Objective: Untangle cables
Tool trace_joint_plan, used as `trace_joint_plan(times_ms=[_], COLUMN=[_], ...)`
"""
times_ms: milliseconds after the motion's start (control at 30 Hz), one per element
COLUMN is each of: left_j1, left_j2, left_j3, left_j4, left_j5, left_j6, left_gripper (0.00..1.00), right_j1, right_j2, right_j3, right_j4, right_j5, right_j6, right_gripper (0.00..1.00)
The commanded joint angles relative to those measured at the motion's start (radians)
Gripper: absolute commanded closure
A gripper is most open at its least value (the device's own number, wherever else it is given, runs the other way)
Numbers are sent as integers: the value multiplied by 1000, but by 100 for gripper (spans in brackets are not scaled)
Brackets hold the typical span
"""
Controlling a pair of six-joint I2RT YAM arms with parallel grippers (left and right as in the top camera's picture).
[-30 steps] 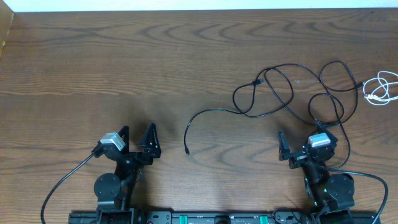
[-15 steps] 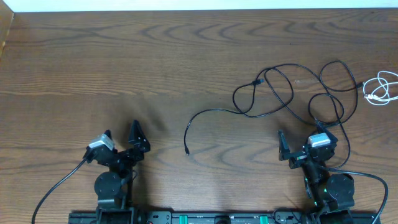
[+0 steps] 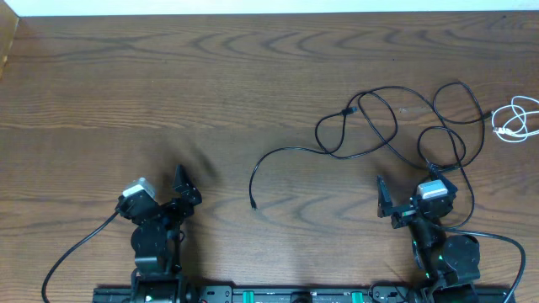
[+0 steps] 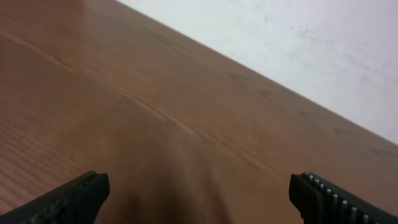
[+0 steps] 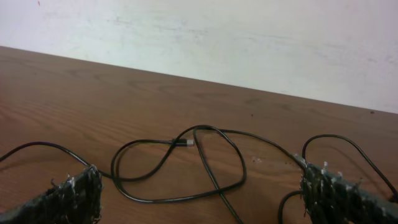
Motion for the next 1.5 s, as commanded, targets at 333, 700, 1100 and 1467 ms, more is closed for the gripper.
trace_joint_plan(times_ms=[333,700,1100,1467], left_j1=[-1,-24,-25,-25], left_j2=[104,124,-27,-166], left_j3=[-17,-17,-17,-17], left_j4=[-40,-40,-40,-37], left_j5=[-47,-47,-47,-47], left_j6=[16,16,16,16], left_gripper=[2,2,2,2], right_j1=[2,2,2,2], right_j2=[-6,-6,-6,-6], right_j3=[-1,-1,-1,-1], right_j4=[-5,-5,-5,-5], right_j5=[11,11,11,11], right_j6=[-13,-13,-13,-13], right_gripper=[1,1,1,1])
